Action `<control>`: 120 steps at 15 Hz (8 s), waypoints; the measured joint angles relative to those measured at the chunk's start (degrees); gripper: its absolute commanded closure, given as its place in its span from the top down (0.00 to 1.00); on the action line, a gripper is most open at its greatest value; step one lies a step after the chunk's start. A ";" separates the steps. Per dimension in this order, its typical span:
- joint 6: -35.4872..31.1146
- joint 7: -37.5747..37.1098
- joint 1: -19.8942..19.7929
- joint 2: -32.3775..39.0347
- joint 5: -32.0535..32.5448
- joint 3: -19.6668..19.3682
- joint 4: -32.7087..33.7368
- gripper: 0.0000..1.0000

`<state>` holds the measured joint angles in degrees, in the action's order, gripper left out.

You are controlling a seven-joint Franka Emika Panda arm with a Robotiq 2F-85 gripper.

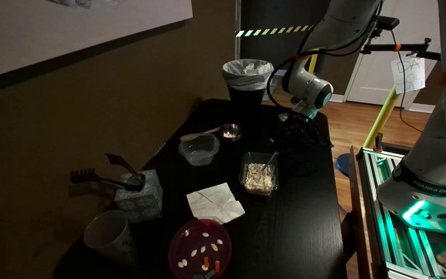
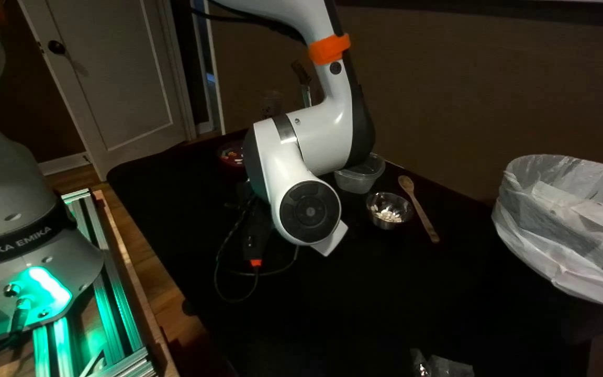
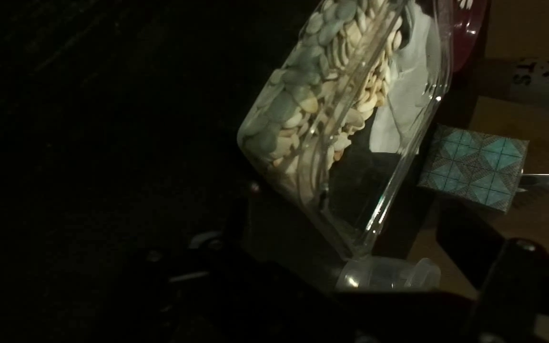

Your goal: Transfer the popcorn from the plastic bowl to the metal bowl

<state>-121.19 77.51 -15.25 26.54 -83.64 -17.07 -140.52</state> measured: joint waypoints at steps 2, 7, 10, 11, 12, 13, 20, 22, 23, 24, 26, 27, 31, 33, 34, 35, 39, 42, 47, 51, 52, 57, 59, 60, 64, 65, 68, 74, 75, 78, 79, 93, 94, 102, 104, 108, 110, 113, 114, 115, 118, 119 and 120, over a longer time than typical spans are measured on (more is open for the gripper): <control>0.00 -0.88 0.00 -0.73 0.36 -0.08 -0.47 1.00; 0.02 -3.66 0.00 -2.83 2.59 -0.19 -2.02 1.00; 0.39 -5.58 0.02 -4.03 5.02 -0.16 -3.16 1.00; 0.71 -5.91 0.02 -4.39 5.55 -0.15 -3.51 1.00; 1.38 -5.96 0.01 -4.70 5.80 -0.15 -3.80 1.00; 1.92 -5.96 0.01 -4.91 5.82 -0.13 -3.97 1.00; 2.98 -5.97 0.01 -5.39 6.30 0.00 -4.16 1.00; 2.98 -6.01 0.01 -5.35 6.58 0.00 -4.17 1.00; 2.98 -6.01 0.01 -5.35 6.59 0.01 -4.17 1.00; 2.97 -6.00 0.01 -5.33 6.58 0.01 -4.17 1.00; 2.93 -5.95 0.01 -5.30 6.50 0.01 -4.17 1.00; 2.90 -5.92 0.01 -5.28 6.42 0.01 -4.15 1.00; 1.94 -5.70 0.02 -5.01 5.58 0.24 -4.01 1.00; 1.65 -5.28 0.02 -4.88 4.37 0.43 -3.91 1.00; 1.63 -4.98 0.02 -4.80 3.62 0.52 -3.79 1.00; 1.63 -4.62 0.02 -4.70 2.85 0.58 -3.67 1.00; 1.63 -3.41 0.05 -4.49 0.94 0.75 -3.39 1.00; 1.63 -3.18 0.06 -4.49 0.92 0.75 -3.38 1.00; 1.60 -2.43 0.09 -4.37 0.92 0.76 -3.36 0.95; 1.39 -1.38 0.13 -4.28 0.92 0.76 -3.36 0.70; 1.14 -1.08 0.15 -4.27 0.89 0.76 -3.35 0.64; 0.70 0.40 0.18 -4.01 0.05 0.79 -3.35 0.15; 0.37 1.02 0.28 -3.69 -0.49 0.80 -3.32 0.01; 0.02 1.32 0.33 -3.57 -0.66 0.84 -3.31 0.00; -1.28 2.71 0.56 -3.29 -1.25 0.95 -3.31 0.01; -1.32 3.53 0.59 -3.31 -1.36 0.95 -3.31 0.01; -1.46 6.97 0.59 -4.05 -1.36 0.90 -3.45 0.01; -2.38 10.20 0.35 -8.19 5.02 -0.53 -3.83 0.01; -1.85 9.68 0.16 -8.40 6.88 -0.56 -3.81 0.01; 3.77 7.03 -0.53 -7.56 11.82 -0.52 -3.53 0.01; 6.36 5.93 -0.94 -6.73 12.99 -0.51 -3.19 0.01; 32.10 -5.40 -13.25 9.68 12.42 -1.22 11.44 0.01; 34.26 -5.72 -14.29 10.04 11.81 -1.43 12.26 0.01; 35.59 -6.13 -17.17 10.51 -7.39 -3.94 13.32 0.01; 33.38 -5.75 -16.83 10.49 -12.50 -4.07 12.91 0.01; 27.67 -4.02 -14.67 10.28 -21.58 -4.14 11.58 0.01; 25.23 -1.73 -12.90 9.74 -25.87 -4.18 10.32 0.01; 21.80 1.23 -9.94 8.06 -31.89 -4.21 8.18 0.01; 20.79 2.16 -9.05 7.42 -33.39 -4.22 7.57 0.01; 19.78 3.23 -8.14 6.74 -34.74 -4.26 6.99 0.01; 17.13 6.59 -5.99 4.82 -37.76 -4.31 5.50 0.01; 16.35 7.80 -5.41 4.28 -38.37 -4.36 5.09 0.01; 15.53 8.96 -4.91 3.87 -38.75 -4.44 4.80 0.01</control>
<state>-105.66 86.47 -20.16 30.41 -122.38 -21.51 -135.72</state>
